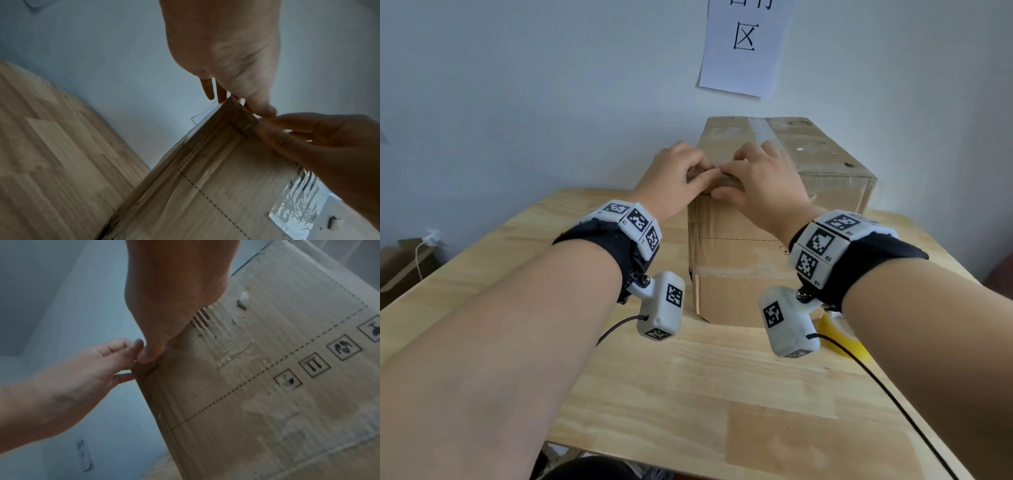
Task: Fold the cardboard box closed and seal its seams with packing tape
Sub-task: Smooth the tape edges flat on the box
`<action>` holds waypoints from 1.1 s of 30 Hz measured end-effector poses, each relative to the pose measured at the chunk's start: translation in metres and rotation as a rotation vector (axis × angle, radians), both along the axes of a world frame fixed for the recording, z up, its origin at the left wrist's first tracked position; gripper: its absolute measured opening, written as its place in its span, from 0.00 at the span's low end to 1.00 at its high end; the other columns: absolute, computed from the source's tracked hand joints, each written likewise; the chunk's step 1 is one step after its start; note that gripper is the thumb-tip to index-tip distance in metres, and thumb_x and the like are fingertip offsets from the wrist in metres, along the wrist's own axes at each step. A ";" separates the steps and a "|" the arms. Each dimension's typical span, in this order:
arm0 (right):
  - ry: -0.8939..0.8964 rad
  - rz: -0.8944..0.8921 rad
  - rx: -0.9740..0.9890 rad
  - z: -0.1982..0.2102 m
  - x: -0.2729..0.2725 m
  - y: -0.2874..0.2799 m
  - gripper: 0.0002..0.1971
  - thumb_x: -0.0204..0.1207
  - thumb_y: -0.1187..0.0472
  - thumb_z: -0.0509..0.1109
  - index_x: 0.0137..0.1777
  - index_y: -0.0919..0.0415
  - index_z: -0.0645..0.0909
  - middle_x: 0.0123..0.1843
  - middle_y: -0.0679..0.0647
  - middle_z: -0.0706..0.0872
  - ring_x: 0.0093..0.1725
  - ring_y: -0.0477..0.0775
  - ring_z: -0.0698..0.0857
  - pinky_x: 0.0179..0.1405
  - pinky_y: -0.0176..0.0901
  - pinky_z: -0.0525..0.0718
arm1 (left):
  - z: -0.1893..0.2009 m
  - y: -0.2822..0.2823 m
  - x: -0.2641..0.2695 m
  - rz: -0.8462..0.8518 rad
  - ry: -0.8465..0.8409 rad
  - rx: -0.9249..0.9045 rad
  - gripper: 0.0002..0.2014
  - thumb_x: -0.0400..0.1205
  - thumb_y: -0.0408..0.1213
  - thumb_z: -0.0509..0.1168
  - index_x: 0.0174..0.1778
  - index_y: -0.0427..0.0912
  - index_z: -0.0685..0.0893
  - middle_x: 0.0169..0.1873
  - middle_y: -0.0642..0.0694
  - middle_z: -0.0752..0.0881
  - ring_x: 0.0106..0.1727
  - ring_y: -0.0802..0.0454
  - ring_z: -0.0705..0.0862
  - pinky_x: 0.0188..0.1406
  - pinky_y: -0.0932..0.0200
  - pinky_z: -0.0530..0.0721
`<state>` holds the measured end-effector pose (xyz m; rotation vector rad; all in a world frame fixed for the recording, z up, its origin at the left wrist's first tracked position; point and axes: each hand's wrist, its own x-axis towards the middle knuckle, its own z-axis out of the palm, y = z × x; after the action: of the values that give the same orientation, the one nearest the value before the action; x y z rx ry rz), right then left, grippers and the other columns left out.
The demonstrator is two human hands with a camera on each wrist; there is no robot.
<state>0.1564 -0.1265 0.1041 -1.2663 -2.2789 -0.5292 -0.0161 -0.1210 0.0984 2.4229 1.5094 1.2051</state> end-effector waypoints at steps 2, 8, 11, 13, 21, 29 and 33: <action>-0.016 -0.037 0.008 0.005 0.007 0.000 0.22 0.83 0.42 0.57 0.60 0.54 0.86 0.66 0.57 0.81 0.66 0.63 0.74 0.64 0.53 0.63 | -0.001 0.001 0.004 0.027 0.044 0.025 0.12 0.81 0.46 0.67 0.49 0.40 0.85 0.46 0.45 0.76 0.53 0.46 0.76 0.54 0.54 0.75; -0.105 -0.167 -0.041 0.001 0.031 0.000 0.16 0.81 0.42 0.60 0.57 0.52 0.79 0.52 0.50 0.86 0.54 0.60 0.81 0.61 0.51 0.65 | -0.007 -0.001 0.006 0.013 0.173 0.055 0.15 0.80 0.41 0.68 0.60 0.38 0.80 0.63 0.43 0.80 0.66 0.45 0.75 0.63 0.60 0.67; -0.109 -0.094 -0.121 0.001 0.038 -0.003 0.24 0.79 0.43 0.65 0.72 0.51 0.73 0.65 0.49 0.83 0.62 0.59 0.79 0.64 0.51 0.67 | -0.004 -0.005 0.007 -0.008 0.179 0.003 0.15 0.82 0.43 0.64 0.60 0.38 0.78 0.69 0.46 0.79 0.69 0.47 0.76 0.67 0.55 0.71; -0.076 -0.055 -0.155 0.007 0.046 -0.005 0.24 0.80 0.40 0.60 0.72 0.51 0.75 0.64 0.50 0.84 0.63 0.58 0.79 0.70 0.52 0.65 | 0.000 -0.007 0.012 0.005 0.144 -0.029 0.17 0.84 0.52 0.59 0.52 0.39 0.77 0.64 0.43 0.83 0.61 0.45 0.81 0.61 0.48 0.78; -0.044 -0.229 -0.150 0.005 0.077 0.000 0.24 0.83 0.39 0.50 0.54 0.54 0.81 0.50 0.51 0.87 0.54 0.57 0.82 0.69 0.50 0.61 | -0.003 0.000 0.043 0.309 0.459 0.157 0.26 0.80 0.66 0.51 0.53 0.45 0.74 0.53 0.47 0.79 0.54 0.44 0.76 0.54 0.48 0.70; -0.079 -0.234 -0.161 0.005 0.076 -0.001 0.21 0.81 0.39 0.57 0.56 0.55 0.79 0.54 0.51 0.86 0.55 0.57 0.83 0.71 0.52 0.61 | -0.009 -0.005 0.041 0.322 0.549 0.152 0.24 0.79 0.63 0.57 0.60 0.48 0.74 0.57 0.46 0.76 0.58 0.44 0.75 0.57 0.49 0.66; -0.111 -0.218 -0.206 0.009 0.078 -0.001 0.23 0.80 0.38 0.58 0.65 0.51 0.78 0.60 0.50 0.86 0.62 0.56 0.81 0.76 0.52 0.58 | 0.003 -0.008 0.049 0.260 0.467 0.091 0.21 0.84 0.59 0.50 0.56 0.46 0.75 0.54 0.46 0.77 0.57 0.44 0.76 0.59 0.49 0.67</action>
<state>0.2340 -0.1276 0.1129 -1.6370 -2.3485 -0.4584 0.0327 -0.1291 0.1011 2.7758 1.9794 0.7773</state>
